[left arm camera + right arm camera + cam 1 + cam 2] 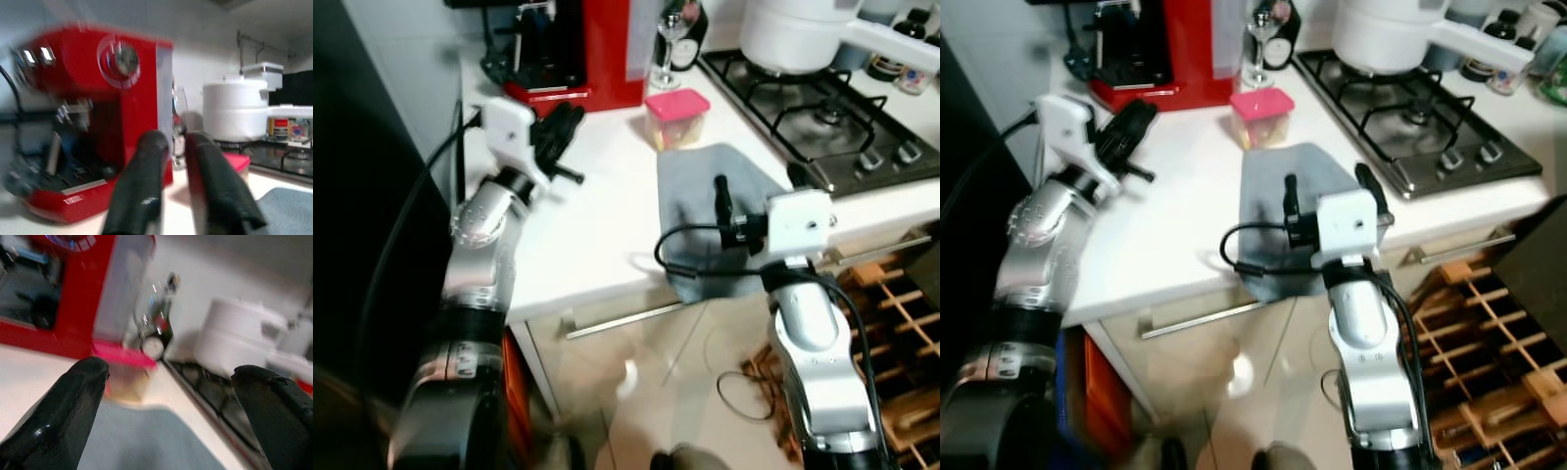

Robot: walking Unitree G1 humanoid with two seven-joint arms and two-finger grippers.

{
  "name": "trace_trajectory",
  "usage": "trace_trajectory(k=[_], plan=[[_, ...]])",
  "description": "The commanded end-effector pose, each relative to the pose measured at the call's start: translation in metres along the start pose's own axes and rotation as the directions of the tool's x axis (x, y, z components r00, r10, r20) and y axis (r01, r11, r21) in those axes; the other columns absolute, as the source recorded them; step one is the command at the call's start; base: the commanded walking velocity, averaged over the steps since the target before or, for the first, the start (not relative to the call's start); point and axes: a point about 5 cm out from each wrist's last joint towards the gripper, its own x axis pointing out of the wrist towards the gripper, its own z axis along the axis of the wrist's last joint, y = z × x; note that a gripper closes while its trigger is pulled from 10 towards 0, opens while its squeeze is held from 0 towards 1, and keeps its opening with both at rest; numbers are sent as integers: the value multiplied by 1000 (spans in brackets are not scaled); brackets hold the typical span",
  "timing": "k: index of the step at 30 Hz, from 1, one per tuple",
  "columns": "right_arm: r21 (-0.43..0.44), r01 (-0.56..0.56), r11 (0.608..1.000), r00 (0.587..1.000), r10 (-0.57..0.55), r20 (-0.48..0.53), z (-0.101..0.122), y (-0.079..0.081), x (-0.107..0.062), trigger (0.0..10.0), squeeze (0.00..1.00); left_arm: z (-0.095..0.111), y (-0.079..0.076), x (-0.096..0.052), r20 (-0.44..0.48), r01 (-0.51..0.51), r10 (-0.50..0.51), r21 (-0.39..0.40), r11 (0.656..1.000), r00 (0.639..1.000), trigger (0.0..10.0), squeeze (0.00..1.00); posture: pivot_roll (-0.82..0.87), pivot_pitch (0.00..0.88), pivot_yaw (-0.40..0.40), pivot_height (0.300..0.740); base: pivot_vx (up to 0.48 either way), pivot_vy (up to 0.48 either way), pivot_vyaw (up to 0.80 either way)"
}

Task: Restocking fridge

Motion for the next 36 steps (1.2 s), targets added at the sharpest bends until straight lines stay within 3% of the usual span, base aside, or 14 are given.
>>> trace_trajectory(k=[1,6,7,8,10,11,15,21,23,35,36], plan=[[-1,14,1000,1000,-14,0,-3,-2,0,10000,90,8,-3,4,12,-3,3,19,1000,1000,10000,1000,-116,0,-41,740,0,0,0],[15,51,999,999,-52,16,-7,-3,14,10000,90,8,-17,0,-4,-50,50,43,998,999,10000,1000,-89,0,-40,740,0,0,0],[43,69,997,997,-71,32,-7,-2,20,10000,90,5,-31,-8,-58,-97,100,53,994,993,10000,1000,-94,0,-32,740,0,0,0],[43,69,997,997,-71,32,-7,-2,20,10000,90,5,-31,-8,-58,-97,100,53,994,993,10000,1000,-94,0,-32,740,0,0,0],[83,102,991,994,-105,28,-9,-5,20,10000,90,-12,-32,-25,-157,-173,189,112,979,969,10000,1000,-102,0,-16,740,0,0,0],[83,102,991,994,-105,28,-9,-5,20,10000,90,-12,-32,-25,-157,-173,189,112,979,969,10000,1000,-102,0,-16,740,0,0,0],[105,135,985,991,-134,-12,-21,-12,9,10000,90,-24,-28,-45,-227,-167,224,246,955,948,10000,1000,-104,0,-4,740,0,0,0],[207,144,968,989,-132,-71,-35,-10,14,10000,90,-28,-24,-38,-238,-226,306,310,923,922,10000,1000,-105,0,-5,740,0,0,0],[168,96,981,994,-84,-75,-37,-6,19,10000,114,-38,-24,-34,-263,-258,325,258,931,909,10000,1000,-107,0,-20,740,0,-381,350],[173,16,985,998,-6,-61,-40,7,26,10000,129,-48,-24,-23,-284,-311,364,215,926,887,10000,1000,-87,0,-40,740,0,-476,650],[173,15,985,998,-5,-61,-40,7,26,10000,102,-48,-24,-23,-284,-314,366,211,926,886,10000,310,-87,0,-40,740,0,-289,587]])
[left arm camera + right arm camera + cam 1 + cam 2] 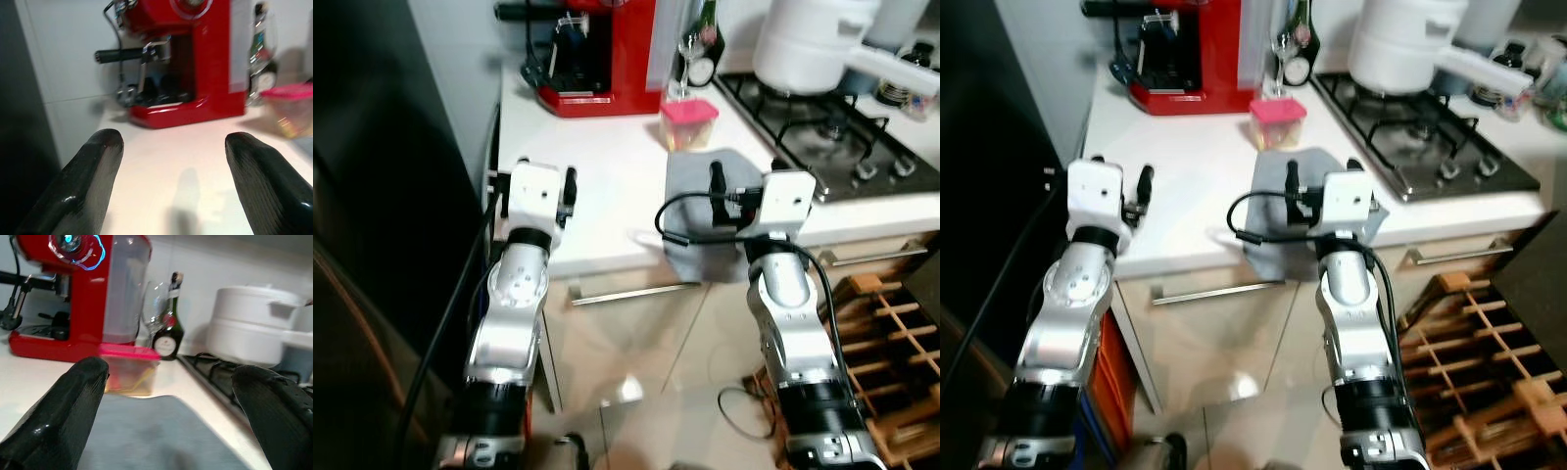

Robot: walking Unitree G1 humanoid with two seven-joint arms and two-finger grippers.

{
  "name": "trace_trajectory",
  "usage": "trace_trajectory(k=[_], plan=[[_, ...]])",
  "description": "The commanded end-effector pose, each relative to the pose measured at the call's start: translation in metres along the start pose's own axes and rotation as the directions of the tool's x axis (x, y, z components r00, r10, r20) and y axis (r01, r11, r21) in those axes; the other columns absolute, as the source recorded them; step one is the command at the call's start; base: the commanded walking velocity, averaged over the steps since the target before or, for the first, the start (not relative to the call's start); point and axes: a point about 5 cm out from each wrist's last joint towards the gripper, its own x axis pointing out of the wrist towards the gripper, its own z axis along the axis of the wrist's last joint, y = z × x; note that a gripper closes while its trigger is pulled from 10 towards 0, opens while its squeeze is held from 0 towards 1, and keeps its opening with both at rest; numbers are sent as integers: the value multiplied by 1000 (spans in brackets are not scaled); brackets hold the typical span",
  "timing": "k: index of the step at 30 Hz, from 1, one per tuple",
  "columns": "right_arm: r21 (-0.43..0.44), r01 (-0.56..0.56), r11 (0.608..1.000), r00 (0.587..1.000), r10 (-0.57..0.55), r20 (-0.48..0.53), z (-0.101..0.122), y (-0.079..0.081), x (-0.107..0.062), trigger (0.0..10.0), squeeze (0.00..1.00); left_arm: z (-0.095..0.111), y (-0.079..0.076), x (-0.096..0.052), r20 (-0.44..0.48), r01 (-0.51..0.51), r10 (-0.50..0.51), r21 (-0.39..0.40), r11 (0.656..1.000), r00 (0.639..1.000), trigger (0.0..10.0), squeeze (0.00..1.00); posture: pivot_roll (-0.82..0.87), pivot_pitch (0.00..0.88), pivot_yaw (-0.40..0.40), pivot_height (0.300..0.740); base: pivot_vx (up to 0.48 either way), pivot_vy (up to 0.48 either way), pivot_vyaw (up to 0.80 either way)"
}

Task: Restocking fridge

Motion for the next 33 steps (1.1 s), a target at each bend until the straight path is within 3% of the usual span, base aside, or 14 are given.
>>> trace_trajectory(k=[1,2,4,11,22,30,33], plan=[[-3,0,1000,1000,0,25,4,-1,4,10000,102,3,-3,5,11,8,-8,-1,1000,1000,10000,310,-88,0,-36,740,0,-289,587],[-16,1,1000,1000,0,30,4,0,5,10000,78,3,-3,6,15,9,-9,10,1000,1000,10000,0,-89,0,-35,740,0,0,519],[-18,-6,1000,999,6,48,6,2,4,10000,27,4,1,10,30,8,-9,35,999,1000,10000,0,-90,0,-36,740,0,0,0],[-41,-14,999,997,17,70,7,3,3,10000,27,10,0,14,65,50,-51,13,999,997,10000,0,-98,0,-34,740,0,0,0],[-42,-3,999,997,7,83,8,1,5,10000,31,24,-12,13,149,100,-95,-30,994,984,10000,0,-103,0,-30,740,466,0,0],[-43,6,999,995,-1,99,12,-3,9,10000,27,35,-4,16,199,39,-30,-46,998,980,10000,0,-100,0,-28,740,480,0,0],[-41,25,999,991,-19,136,23,-9,19,10000,27,46,1,17,237,5,2,-28,1000,971,10000,0,-95,0,-29,740,477,0,0]])
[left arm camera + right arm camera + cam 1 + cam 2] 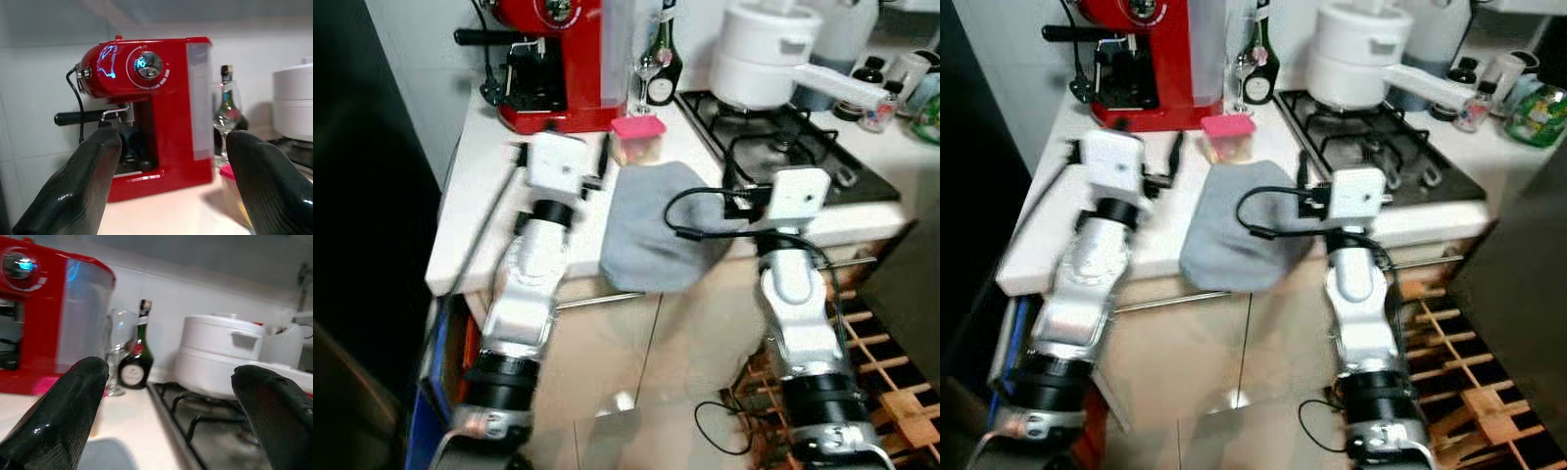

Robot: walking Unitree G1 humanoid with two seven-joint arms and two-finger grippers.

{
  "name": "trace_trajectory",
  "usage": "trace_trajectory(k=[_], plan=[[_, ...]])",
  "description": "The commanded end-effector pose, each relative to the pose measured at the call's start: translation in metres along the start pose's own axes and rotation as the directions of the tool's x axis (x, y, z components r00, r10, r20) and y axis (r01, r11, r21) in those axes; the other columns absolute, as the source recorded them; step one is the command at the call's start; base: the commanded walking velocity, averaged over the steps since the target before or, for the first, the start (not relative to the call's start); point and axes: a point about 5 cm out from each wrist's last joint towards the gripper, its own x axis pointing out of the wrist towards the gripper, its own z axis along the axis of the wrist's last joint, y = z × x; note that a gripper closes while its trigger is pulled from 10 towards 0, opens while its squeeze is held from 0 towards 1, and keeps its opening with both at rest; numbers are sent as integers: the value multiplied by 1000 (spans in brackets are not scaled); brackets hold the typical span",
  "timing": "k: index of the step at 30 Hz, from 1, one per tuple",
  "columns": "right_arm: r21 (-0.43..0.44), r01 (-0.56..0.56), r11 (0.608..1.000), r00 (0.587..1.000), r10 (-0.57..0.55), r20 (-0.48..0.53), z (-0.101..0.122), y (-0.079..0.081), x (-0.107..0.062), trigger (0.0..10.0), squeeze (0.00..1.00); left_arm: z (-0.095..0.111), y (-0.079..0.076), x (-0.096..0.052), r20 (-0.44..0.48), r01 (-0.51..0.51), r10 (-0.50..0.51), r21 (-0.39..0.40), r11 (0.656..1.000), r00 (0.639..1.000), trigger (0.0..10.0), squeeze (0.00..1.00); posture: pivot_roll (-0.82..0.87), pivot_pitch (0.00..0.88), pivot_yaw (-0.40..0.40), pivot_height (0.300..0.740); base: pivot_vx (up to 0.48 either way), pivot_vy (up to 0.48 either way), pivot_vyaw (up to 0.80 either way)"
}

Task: Restocking fridge

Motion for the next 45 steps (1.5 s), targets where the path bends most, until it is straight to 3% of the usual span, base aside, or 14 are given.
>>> trace_trajectory(k=[1,9,10,13,16,19,22,27,31,35,39,43,45], plan=[[-12,47,999,998,-46,37,8,-17,9,10000,31,16,-13,5,62,35,-34,-7,999,998,10000,0,-95,0,-29,740,465,0,0],[26,96,995,990,-98,100,38,-37,47,10000,27,20,-12,9,64,25,-25,-2,1000,998,10000,0,-84,0,-31,740,464,0,0],[64,104,993,993,-107,51,37,-41,62,10000,24,19,-8,10,57,-6,6,7,1000,998,10000,0,-75,0,-33,740,409,0,0],[107,106,989,994,-104,-21,31,-42,72,10000,16,20,-5,10,56,-18,17,18,1000,998,10000,0,-62,0,-36,740,232,0,0],[141,129,982,981,-106,-163,11,-39,79,10000,24,24,-1,8,69,-25,22,30,999,997,10000,0,-27,0,-45,740,0,0,0],[142,158,977,965,-123,-231,2,-38,81,10000,24,27,3,6,75,-28,25,46,999,997,10000,0,-3,0,-49,740,0,0,0],[120,194,974,942,-151,-299,-7,-36,83,10000,24,32,17,-1,84,-43,34,102,994,996,10000,0,42,0,-53,740,0,0,0],[128,181,975,911,-117,-396,-20,-24,81,10000,24,28,60,-21,33,-76,70,241,968,997,10000,0,113,0,-60,740,0,0,0],[165,141,976,909,-62,-411,-21,-8,82,10000,27,25,93,-33,-14,-116,127,322,940,992,10000,0,153,0,-70,740,0,0,0],[245,123,962,889,4,-459,-26,14,80,10000,24,30,99,-39,-36,-134,155,335,933,987,10000,0,168,0,-77,740,0,0,0],[318,134,939,871,42,-490,-29,24,78,10000,27,31,98,-40,-44,-127,149,328,936,988,10000,0,165,0,-79,740,0,0,0],[501,162,850,815,172,-554,-37,46,70,10000,27,28,99,-41,-72,-121,150,306,944,986,10000,0,158,0,-79,740,0,0,0],[550,166,818,804,210,-556,-38,53,68,10000,27,28,99,-40,-78,-122,152,302,945,985,10000,0,157,0,-80,740,0,0,0]])
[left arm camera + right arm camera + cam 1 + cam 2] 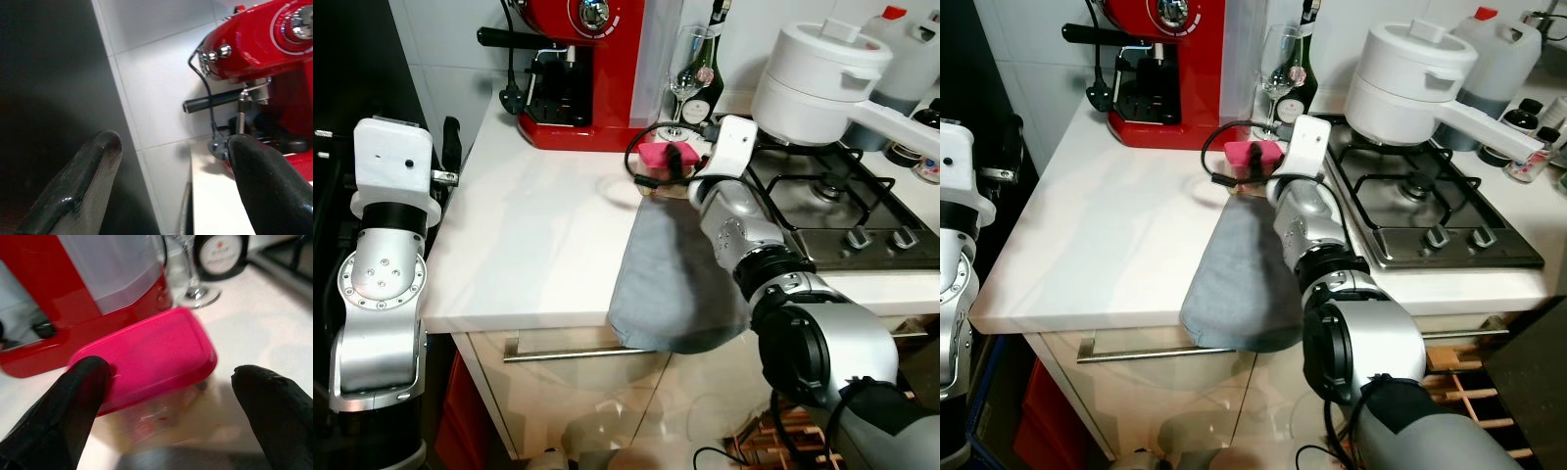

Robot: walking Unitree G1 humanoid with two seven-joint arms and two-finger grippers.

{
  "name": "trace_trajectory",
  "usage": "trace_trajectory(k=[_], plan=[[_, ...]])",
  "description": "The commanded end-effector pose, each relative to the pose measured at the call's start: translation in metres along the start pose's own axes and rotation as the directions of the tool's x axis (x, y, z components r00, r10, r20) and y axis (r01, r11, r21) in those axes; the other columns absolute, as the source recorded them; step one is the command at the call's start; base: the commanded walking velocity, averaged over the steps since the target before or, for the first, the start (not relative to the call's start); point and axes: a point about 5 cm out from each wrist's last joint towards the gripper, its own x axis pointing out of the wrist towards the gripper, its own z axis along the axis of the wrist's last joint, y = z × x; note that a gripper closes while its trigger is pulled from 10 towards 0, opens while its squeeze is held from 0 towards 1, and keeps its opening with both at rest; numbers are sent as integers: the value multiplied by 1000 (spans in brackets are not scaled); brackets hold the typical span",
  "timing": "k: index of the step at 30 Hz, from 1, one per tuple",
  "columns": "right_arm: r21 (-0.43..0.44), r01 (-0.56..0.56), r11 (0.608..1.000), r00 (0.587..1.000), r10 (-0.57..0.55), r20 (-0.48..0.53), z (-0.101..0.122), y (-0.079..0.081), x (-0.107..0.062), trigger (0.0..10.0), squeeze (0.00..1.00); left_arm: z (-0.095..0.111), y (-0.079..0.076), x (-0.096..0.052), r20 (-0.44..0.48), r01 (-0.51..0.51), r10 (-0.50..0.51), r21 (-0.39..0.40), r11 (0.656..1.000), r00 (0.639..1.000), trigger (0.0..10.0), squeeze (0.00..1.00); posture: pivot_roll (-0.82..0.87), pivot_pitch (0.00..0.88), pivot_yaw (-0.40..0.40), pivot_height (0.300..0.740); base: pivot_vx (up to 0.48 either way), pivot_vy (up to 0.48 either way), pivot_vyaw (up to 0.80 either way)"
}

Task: Restocking fridge

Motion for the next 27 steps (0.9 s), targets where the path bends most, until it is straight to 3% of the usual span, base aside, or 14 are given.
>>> trace_trajectory(k=[1,7,11,14,15,18,22,27], plan=[[75,-38,996,999,41,-36,-2,6,1,10000,27,2,-2,1,-5,16,-16,-15,1000,1000,10000,0,155,0,-81,740,0,0,0],[124,-158,980,985,165,-47,-4,26,0,10000,27,4,-6,2,-9,22,-22,-30,999,1000,10000,0,142,0,-85,740,0,0,0],[175,-271,947,954,288,-80,-14,41,-3,10000,27,5,-8,1,-10,29,-29,-40,999,1000,10000,0,133,0,-87,740,0,0,0],[197,-350,916,918,377,-121,-30,54,-10,10000,27,4,-7,1,-15,25,-26,-49,998,1000,10000,0,117,0,-87,740,0,0,0],[215,-414,884,877,451,-165,-46,64,-21,10000,27,4,-7,2,-18,24,-25,-55,998,1000,10000,0,111,0,-88,740,0,0,0],[214,-467,858,845,505,-178,-55,72,-34,10000,27,4,-7,3,-17,23,-24,-56,998,1000,10000,0,104,0,-89,740,0,0,0],[172,-526,833,805,553,-215,-63,72,-52,10000,20,4,-8,5,-15,24,-25,-62,998,1000,10000,0,85,0,-88,740,0,0,0],[101,-498,861,837,508,-203,-54,52,-56,10000,20,5,-11,6,-6,32,-32,-68,997,999,10000,0,77,0,-87,740,0,0,0]])
